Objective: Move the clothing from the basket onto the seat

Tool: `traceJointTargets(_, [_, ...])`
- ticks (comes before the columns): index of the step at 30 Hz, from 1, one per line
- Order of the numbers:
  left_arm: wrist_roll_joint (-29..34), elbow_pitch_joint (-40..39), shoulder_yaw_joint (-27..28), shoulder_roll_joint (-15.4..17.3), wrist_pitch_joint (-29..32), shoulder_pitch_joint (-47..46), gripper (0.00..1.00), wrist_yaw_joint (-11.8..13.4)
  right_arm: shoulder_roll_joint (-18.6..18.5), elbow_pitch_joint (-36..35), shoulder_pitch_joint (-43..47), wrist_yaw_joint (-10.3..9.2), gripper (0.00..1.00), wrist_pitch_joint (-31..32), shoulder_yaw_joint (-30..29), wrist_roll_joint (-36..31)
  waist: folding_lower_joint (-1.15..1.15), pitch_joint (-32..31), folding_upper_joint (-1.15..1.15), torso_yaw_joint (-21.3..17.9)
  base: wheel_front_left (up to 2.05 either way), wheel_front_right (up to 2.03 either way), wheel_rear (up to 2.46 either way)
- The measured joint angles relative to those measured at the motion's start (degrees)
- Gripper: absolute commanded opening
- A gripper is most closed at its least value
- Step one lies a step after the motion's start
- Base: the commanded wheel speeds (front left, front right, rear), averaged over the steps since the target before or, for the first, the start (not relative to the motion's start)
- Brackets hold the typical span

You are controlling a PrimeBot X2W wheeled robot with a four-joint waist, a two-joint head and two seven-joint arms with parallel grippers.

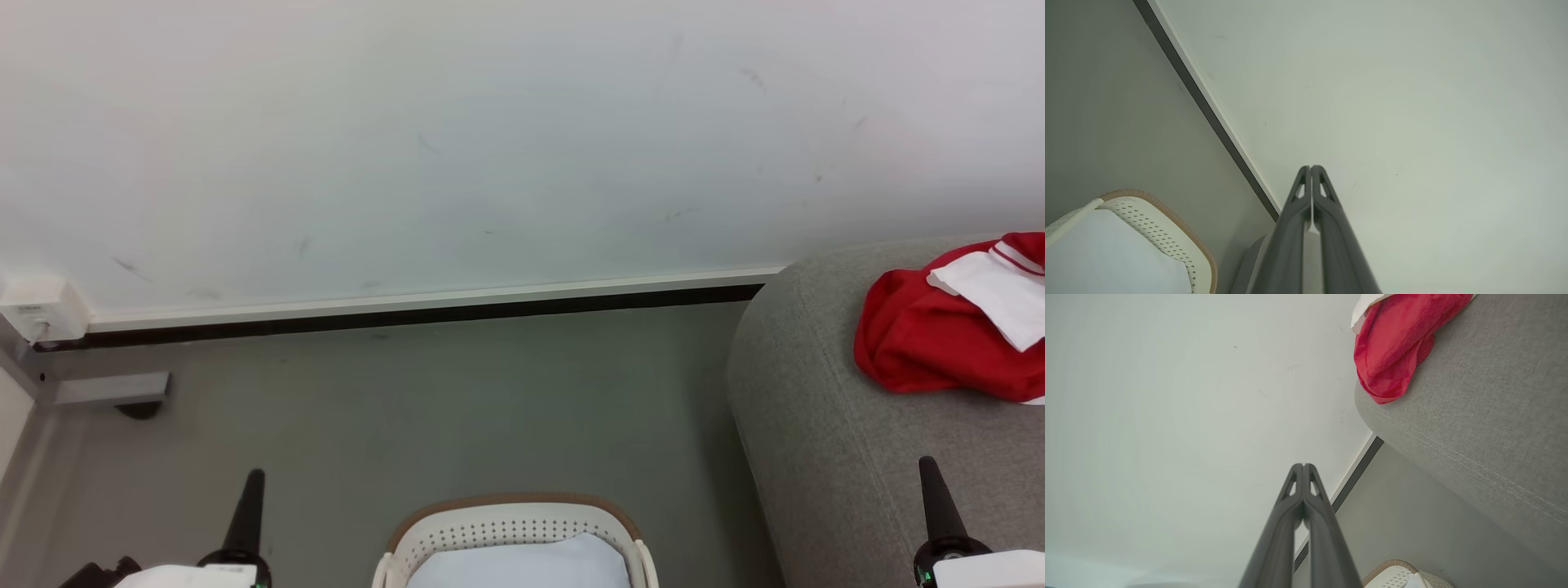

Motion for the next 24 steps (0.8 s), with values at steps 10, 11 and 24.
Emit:
traceJointTargets(10, [-5.0,-0.4,0.1,0.0,1.2,-0.3,0.0,-0.2,-0.1,-0.5,-0.3,0.0,0.0,1.2,-0.3,5.8,0.0,0.1,0.0,0.1,0.0,0.0,0.0])
traceJointTargets(11, [-5.3,-0.5,0.1,0.0,1.4,-0.3,0.0,-0.2,-0.1,-0.6,-0.3,0.0,0.0,1.5,-0.3,6.2,0.0,0.2,0.0,0.1,0.0,0.0,0.0])
traceJointTargets(24, [-11.5,-1.2,0.2,0.0,2.8,-1.1,0.0,-0.3,-0.2,-1.5,-0.7,-0.01,0.0,2.9,-0.6,13.0,0.0,0.3,0.0,0.2,0.0,0.0,0.0])
